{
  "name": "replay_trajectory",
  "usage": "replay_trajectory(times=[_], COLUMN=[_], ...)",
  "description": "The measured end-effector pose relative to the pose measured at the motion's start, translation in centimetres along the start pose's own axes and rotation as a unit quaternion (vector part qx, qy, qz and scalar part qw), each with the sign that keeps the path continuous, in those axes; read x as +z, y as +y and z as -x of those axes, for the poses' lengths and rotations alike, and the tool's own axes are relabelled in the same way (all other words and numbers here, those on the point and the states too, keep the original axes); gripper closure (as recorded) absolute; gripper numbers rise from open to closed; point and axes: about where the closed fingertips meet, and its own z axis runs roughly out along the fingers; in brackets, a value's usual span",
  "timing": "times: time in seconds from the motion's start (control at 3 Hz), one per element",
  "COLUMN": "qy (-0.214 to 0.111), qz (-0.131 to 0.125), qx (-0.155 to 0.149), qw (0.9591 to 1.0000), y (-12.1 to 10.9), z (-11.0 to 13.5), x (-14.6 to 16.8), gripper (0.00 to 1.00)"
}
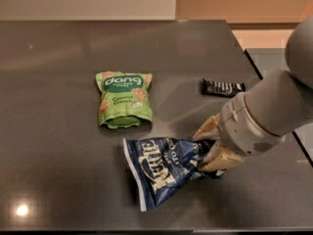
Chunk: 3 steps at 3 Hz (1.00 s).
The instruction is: Move blue chip bag near green rice chip bag
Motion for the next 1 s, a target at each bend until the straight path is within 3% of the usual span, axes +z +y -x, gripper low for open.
replay_trajectory(times=[0.33, 0.67, 1.0], qy=[-0.007, -0.022, -0.028], qz=[-0.021, -0.033, -0.042], qx=[-0.036, -0.068, -0.087], qw=[0.9991, 0.9969, 0.9949], y=[-2.6, -4.3, -5.6], z=[3.5, 6.2, 7.8], x=[-0.2, 0.1, 1.0], gripper=[1.00, 0.83, 0.59])
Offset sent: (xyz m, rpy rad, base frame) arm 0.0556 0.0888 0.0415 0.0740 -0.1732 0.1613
